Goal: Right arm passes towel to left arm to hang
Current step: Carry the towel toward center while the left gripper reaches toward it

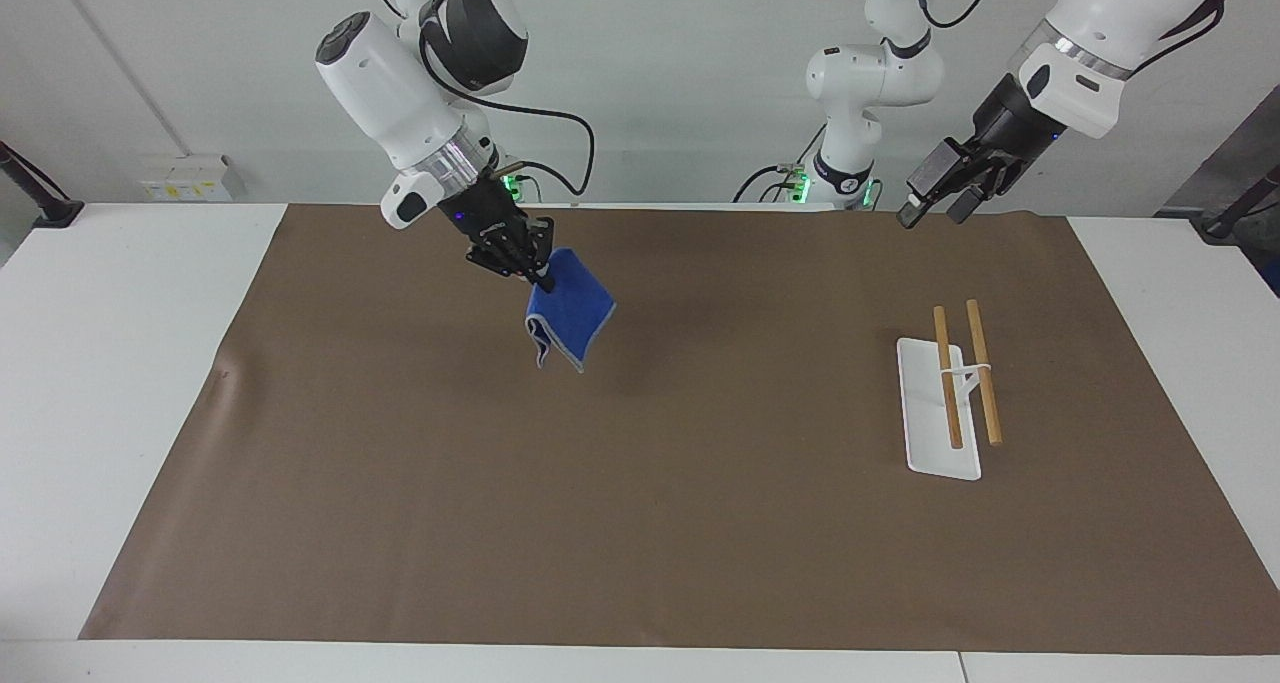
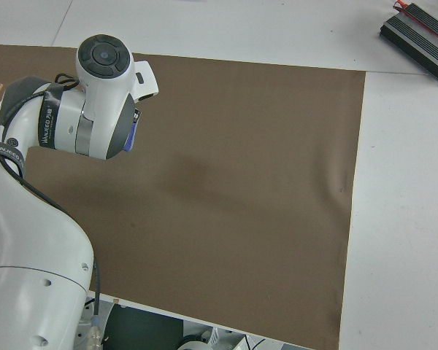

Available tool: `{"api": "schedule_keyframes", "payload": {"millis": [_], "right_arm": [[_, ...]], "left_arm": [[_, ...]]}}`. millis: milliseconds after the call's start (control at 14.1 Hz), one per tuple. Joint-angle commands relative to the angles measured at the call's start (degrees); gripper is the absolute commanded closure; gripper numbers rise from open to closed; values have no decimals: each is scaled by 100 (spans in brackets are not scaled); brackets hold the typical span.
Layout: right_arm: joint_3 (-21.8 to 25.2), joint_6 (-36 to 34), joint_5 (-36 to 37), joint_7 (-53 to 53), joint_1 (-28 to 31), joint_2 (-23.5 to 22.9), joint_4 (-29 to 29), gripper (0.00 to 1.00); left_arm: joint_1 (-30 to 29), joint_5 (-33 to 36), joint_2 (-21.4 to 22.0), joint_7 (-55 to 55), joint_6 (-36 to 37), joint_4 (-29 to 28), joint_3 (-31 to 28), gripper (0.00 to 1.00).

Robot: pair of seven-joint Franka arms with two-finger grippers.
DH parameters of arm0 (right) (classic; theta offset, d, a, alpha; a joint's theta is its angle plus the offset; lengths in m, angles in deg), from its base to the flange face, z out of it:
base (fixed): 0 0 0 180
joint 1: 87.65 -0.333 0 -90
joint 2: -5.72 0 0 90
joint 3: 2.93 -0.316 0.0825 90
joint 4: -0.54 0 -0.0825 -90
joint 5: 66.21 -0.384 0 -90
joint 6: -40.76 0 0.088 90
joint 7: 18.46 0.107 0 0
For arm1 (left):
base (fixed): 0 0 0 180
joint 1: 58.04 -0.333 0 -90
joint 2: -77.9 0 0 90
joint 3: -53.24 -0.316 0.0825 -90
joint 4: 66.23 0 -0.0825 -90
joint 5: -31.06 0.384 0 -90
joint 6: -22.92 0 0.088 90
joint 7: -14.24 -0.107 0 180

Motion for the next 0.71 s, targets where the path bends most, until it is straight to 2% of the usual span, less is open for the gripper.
{"api": "schedule_keyframes", "payload": {"millis": [0, 283, 637], "right_arm": [[-160, 34, -913, 39, 57, 44, -11, 100], [-169, 779, -2373, 56, -249, 53, 147, 100], [-169, 1527, -3464, 4, -671, -17, 376, 100]], "left_arm": [[245, -330, 79, 1456, -864, -318, 18, 0], [824, -357, 79, 2995, -1804, -802, 19, 0], [1431, -348, 201, 5018, -3211, -1548, 18, 0]]}}
